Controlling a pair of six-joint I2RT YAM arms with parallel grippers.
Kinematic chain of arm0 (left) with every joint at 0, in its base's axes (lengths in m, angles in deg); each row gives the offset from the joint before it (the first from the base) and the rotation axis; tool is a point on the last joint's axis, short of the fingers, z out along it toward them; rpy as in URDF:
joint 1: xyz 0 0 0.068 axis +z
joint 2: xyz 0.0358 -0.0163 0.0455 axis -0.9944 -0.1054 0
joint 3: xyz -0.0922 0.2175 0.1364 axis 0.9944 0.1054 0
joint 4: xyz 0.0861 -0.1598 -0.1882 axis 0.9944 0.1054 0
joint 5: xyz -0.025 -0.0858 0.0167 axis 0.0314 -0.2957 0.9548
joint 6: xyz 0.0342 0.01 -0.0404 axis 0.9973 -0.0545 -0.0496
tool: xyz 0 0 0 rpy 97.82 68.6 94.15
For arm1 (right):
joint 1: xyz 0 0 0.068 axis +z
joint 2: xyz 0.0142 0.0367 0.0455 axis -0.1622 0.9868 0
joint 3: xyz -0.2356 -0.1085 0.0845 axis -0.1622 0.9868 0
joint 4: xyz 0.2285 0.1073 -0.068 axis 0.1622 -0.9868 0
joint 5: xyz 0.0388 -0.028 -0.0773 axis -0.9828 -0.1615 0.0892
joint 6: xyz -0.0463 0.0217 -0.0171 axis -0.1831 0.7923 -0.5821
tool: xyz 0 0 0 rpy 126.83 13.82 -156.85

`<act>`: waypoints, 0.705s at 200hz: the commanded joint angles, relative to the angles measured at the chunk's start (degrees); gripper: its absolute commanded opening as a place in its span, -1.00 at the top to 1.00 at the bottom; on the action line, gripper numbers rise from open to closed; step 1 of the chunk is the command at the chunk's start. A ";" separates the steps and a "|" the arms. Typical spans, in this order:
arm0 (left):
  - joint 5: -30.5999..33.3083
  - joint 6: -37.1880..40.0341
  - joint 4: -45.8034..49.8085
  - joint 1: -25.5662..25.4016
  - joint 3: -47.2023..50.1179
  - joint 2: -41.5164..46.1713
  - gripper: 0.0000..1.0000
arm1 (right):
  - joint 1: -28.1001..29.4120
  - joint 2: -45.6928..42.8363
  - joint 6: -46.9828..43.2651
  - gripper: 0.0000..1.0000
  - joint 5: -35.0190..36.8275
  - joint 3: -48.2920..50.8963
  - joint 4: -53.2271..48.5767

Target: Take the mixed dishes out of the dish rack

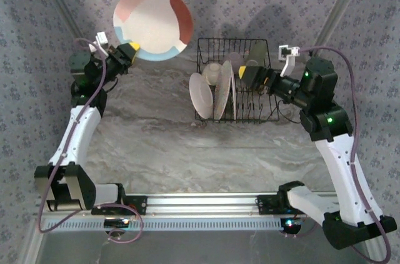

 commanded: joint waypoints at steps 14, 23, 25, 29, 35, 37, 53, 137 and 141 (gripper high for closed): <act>-2.92 1.30 -2.92 3.25 2.69 -3.98 1.00 | 1.23 -1.32 -5.57 -0.99 2.73 -1.25 -5.10; -3.01 1.97 -3.12 3.80 3.69 -5.35 1.00 | 1.48 -1.34 -5.85 -0.99 2.73 -1.04 -5.16; -3.02 2.13 -3.21 3.89 3.89 -5.64 1.00 | 1.58 -1.34 -5.92 -0.99 2.70 -1.04 -5.25; -3.02 2.35 -3.30 4.06 4.35 -6.25 1.00 | 1.66 -1.33 -6.03 -0.99 2.69 -0.98 -5.25; -3.02 2.42 -3.42 4.28 5.03 -7.25 1.00 | 1.84 -1.25 -6.20 -0.99 2.69 -0.78 -5.41; -3.06 2.47 -3.54 4.36 5.25 -7.63 1.00 | 1.91 -1.25 -6.28 -0.99 2.76 -0.72 -5.46; -3.59 2.50 -5.52 4.73 6.84 -10.76 1.00 | 2.42 -0.99 -7.05 -0.99 3.42 -0.58 -6.11; -7.98 5.55 -12.16 5.00 6.96 -27.50 1.00 | 8.01 -2.60 -7.52 -0.99 -1.93 4.59 -1.11; -8.37 5.49 -12.33 4.98 6.62 -28.20 1.00 | 8.29 -2.65 -7.60 -0.99 -2.04 4.67 -1.25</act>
